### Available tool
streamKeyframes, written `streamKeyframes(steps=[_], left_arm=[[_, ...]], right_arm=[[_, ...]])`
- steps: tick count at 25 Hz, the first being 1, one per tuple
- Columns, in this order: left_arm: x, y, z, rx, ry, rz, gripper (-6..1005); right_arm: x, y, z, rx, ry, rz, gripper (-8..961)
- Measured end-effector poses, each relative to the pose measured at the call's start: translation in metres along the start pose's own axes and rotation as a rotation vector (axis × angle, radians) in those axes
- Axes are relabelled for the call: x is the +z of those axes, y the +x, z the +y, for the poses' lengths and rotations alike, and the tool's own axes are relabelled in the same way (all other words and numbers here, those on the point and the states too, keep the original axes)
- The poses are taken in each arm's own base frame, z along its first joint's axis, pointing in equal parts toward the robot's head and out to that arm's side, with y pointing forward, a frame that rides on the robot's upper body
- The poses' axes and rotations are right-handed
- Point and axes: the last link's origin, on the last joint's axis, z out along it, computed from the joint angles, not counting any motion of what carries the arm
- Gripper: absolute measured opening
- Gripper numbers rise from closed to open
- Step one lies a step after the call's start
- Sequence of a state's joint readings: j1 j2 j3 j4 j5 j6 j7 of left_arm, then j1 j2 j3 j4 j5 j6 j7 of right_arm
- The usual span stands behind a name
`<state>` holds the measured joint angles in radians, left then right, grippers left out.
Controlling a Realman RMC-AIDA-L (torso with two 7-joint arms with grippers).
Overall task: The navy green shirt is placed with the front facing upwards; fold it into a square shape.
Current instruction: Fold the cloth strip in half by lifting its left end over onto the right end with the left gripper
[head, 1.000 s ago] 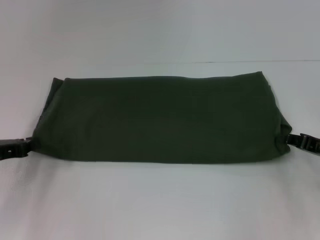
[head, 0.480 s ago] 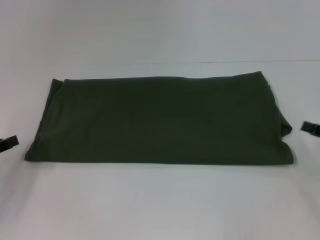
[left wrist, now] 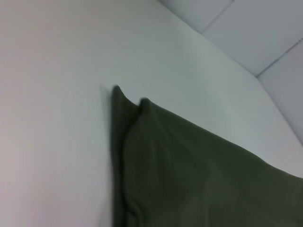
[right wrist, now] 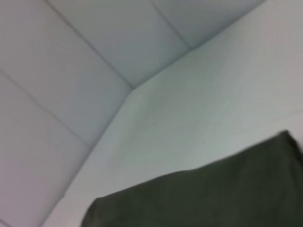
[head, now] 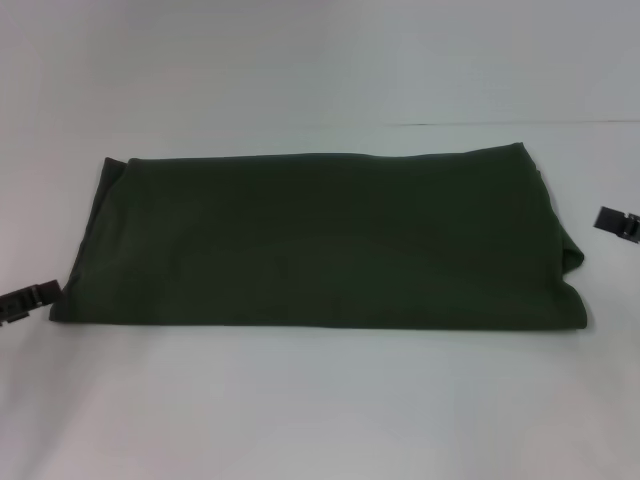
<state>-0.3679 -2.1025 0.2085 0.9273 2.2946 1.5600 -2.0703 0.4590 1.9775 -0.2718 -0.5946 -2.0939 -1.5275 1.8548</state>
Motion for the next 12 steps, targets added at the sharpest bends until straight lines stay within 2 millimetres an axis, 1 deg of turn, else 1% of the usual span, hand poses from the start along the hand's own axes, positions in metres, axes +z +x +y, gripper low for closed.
streamKeyframes(steps=[1,5,9,11,12], left_arm=[[0.001,-0.001,0.001,-0.010,-0.006,-0.006,811],[0.005,-0.006,0.003,-0.053,-0.023,-0.041,853],[0.010,-0.010,0.005,-0.096,-0.030,-0.066,871],[0.014,-0.011,0.005,-0.129,-0.028,-0.075,876],[0.016,-0.011,0.004,-0.153,-0.023,-0.076,878]], right_arm=[[0.002,-0.002,0.002,-0.008,-0.012,0.006,804],[0.010,-0.006,0.006,-0.046,-0.027,0.038,918],[0.019,-0.009,0.010,-0.087,-0.037,0.066,918],[0.027,-0.013,0.013,-0.105,-0.044,0.088,919],[0.027,-0.013,0.013,-0.105,-0.044,0.088,919]])
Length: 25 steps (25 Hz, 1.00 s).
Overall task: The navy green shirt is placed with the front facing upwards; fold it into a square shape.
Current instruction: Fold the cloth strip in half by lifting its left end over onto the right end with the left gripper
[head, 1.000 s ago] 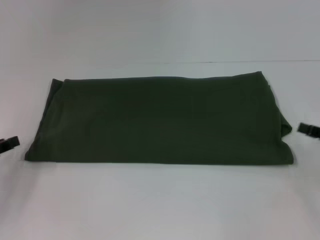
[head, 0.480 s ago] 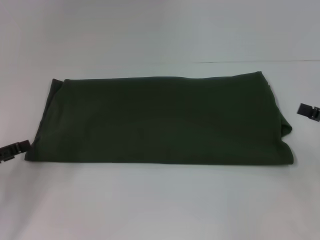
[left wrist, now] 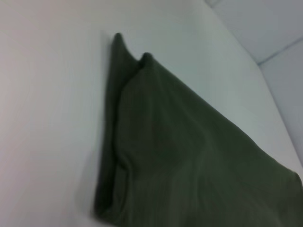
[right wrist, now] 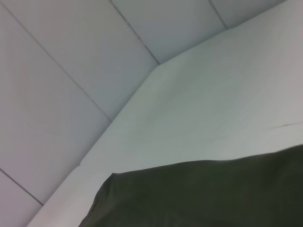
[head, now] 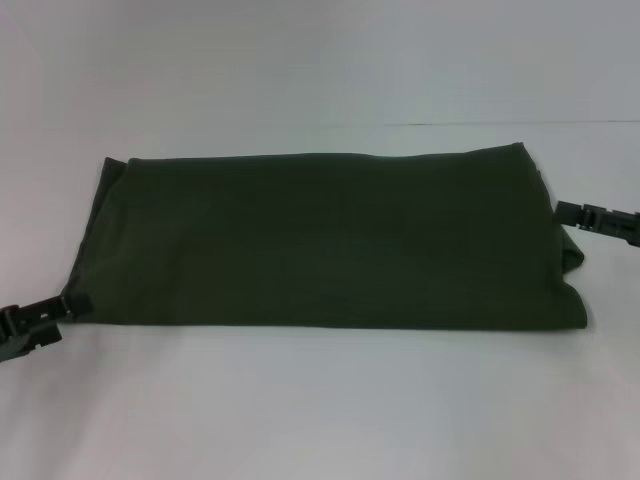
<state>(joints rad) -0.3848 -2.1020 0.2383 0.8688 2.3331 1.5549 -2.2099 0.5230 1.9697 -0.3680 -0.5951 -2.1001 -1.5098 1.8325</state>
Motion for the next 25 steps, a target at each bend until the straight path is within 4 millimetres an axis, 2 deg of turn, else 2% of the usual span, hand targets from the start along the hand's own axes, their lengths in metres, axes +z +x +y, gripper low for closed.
streamKeyframes(steps=[5,12,20,25], left_arm=[[0.006,0.007,-0.003,-0.094,0.042,-0.014,878],[0.021,0.015,-0.001,-0.168,0.095,-0.041,877],[0.033,0.023,0.004,-0.197,0.135,-0.078,877],[0.031,0.027,0.001,-0.212,0.159,-0.073,876]], right_arm=[[0.008,-0.013,0.003,-0.033,-0.009,0.006,919],[0.009,-0.025,0.003,-0.057,-0.005,-0.002,918],[0.007,-0.029,0.002,-0.060,0.001,-0.012,919],[0.004,-0.029,0.000,-0.059,0.005,-0.014,919]])
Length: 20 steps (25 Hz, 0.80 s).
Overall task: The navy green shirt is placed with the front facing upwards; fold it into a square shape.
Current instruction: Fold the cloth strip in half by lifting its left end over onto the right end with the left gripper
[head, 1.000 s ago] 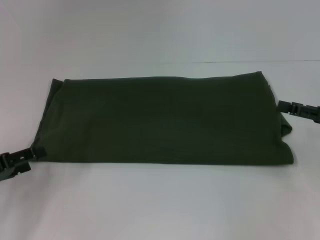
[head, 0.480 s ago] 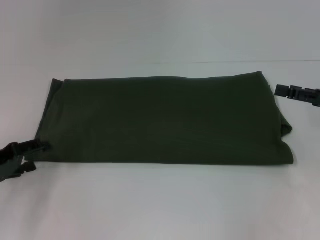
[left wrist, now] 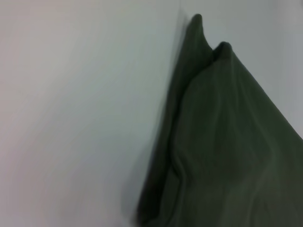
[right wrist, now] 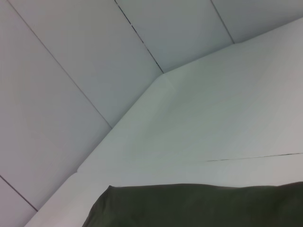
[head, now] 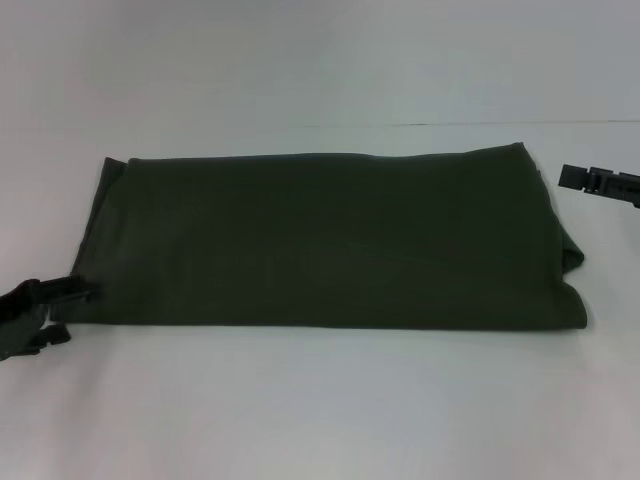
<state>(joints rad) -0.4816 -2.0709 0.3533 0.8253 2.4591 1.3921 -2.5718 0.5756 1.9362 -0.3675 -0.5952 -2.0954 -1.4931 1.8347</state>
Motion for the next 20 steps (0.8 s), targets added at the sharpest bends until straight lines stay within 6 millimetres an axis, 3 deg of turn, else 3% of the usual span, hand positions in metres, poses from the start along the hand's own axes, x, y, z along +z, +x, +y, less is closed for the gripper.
streamKeyframes(steps=[20], left_arm=[[0.0004,0.0096,-0.0007,0.007,0.056,0.008,876]], right_arm=[[-0.0044,-0.0021,-0.0007,0.007,-0.002,-0.028,918]])
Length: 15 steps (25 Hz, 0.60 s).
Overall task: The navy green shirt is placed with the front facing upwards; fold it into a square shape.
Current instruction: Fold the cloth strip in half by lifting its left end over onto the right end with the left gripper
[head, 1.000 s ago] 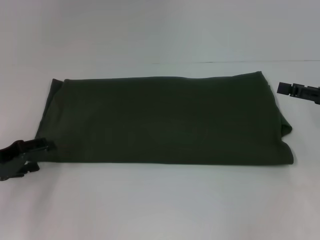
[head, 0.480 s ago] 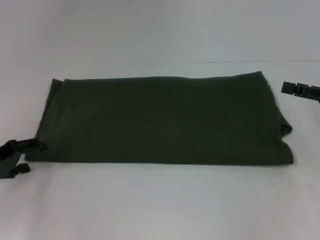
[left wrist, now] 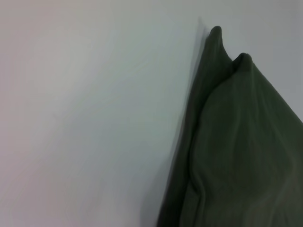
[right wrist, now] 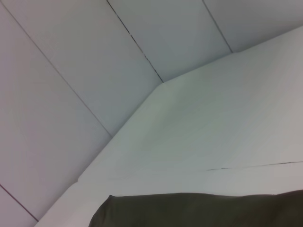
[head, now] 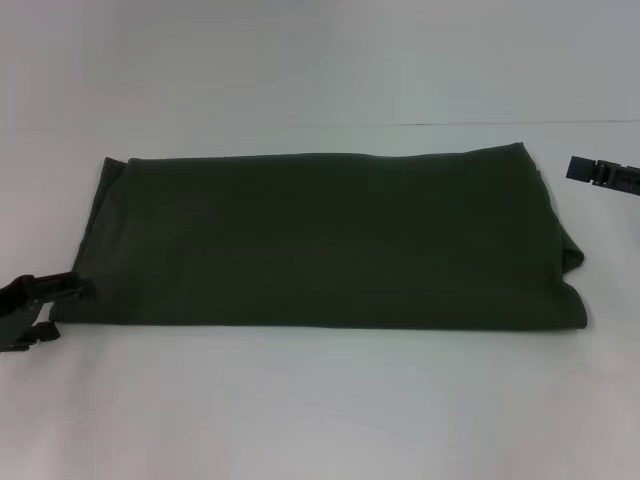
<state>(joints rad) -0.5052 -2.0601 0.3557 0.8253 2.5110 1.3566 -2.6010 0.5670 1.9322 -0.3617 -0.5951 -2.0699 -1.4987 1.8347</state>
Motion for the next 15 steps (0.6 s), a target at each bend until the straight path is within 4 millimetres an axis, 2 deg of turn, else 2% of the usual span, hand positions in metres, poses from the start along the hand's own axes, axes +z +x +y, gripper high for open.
streamKeyframes(steps=[15], left_arm=[[0.0077,0.0055,0.0060,0.017,-0.002,0.003,875]], right_arm=[[-0.0001,-0.0011,0.0001,0.002,-0.001,-0.004,915]])
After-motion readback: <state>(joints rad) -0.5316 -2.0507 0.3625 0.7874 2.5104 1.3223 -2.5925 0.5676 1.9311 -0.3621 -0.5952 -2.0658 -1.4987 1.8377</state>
